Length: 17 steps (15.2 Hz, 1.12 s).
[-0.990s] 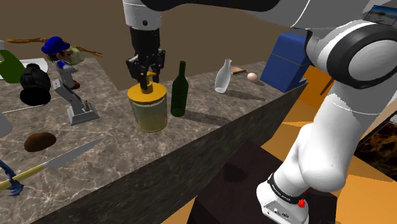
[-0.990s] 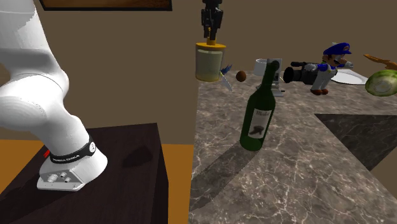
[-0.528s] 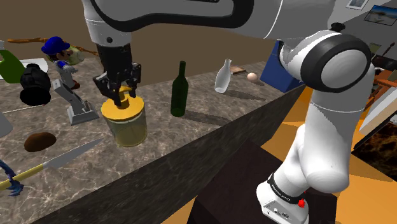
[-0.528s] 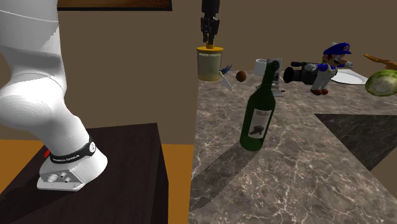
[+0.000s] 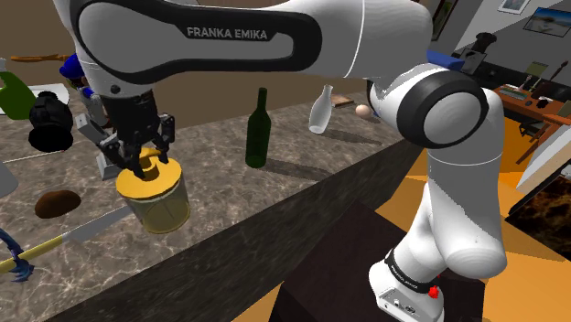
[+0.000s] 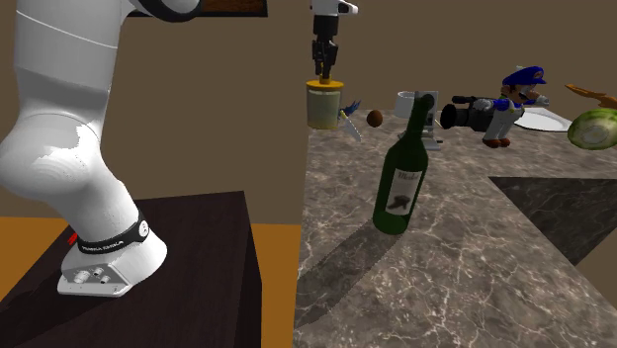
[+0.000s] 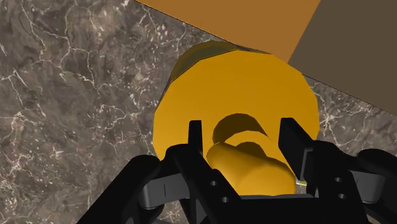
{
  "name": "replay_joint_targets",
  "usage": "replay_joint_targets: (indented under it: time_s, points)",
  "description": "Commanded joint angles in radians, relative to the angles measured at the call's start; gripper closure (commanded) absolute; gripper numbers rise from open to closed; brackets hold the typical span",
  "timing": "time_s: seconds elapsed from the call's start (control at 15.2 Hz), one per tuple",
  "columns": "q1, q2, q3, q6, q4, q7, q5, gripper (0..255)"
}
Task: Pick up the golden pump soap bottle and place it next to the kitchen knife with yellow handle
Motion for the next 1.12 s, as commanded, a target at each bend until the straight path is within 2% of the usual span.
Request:
replay_joint_targets:
  time_s: [0.0, 0.92, 1.06]
  points:
    - [-0.003, -0.004, 0.0, 0.03, -0.032, 0.001, 0.001, 255]
    - [-0.017, 0.002, -0.005, 0.219, -0.217, 0.008, -0.004, 255]
    - [-0.017, 0.002, -0.005, 0.219, -0.217, 0.008, -0.004, 255]
